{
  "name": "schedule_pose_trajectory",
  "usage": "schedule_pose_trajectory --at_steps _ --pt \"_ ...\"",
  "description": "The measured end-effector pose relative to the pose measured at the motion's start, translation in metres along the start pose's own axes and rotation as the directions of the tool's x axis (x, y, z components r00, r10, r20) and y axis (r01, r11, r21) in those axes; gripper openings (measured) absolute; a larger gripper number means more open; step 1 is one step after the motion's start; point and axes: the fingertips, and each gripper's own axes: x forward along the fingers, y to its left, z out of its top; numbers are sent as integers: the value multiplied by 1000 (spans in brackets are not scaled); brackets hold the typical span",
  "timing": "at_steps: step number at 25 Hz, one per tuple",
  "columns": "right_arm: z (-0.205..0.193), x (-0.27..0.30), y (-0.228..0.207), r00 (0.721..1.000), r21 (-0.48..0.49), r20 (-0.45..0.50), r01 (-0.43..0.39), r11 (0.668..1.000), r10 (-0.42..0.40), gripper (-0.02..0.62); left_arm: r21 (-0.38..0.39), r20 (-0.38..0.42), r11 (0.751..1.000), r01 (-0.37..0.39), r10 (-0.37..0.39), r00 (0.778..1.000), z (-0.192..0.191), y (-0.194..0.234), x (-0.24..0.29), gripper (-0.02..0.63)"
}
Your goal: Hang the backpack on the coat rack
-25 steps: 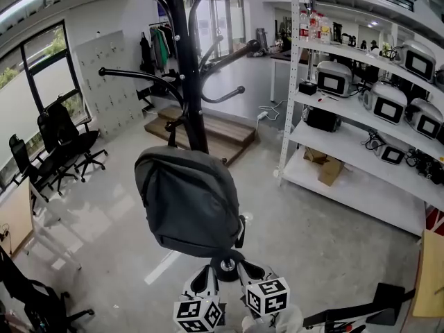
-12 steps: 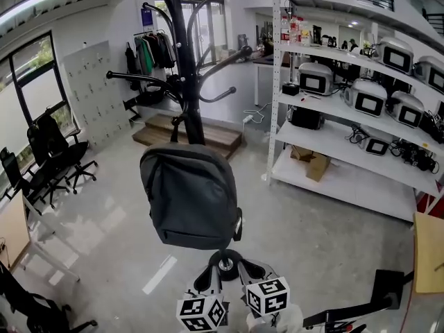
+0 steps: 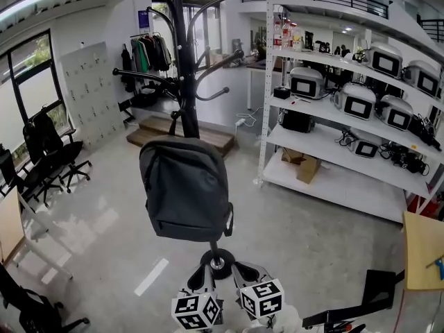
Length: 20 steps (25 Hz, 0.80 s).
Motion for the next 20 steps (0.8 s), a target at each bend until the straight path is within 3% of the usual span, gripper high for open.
schedule_pose_trajectory --at_steps 15,20 --pt "-5 -22 7 999 16 21 -37 999 36 14 11 4 1000 -25 25 1000 -10 -19 -25 2" --pt "-10 -26 8 999 -28 7 -31 999 32 12 20 2 999 -29 29 1000 -13 -21 -28 2"
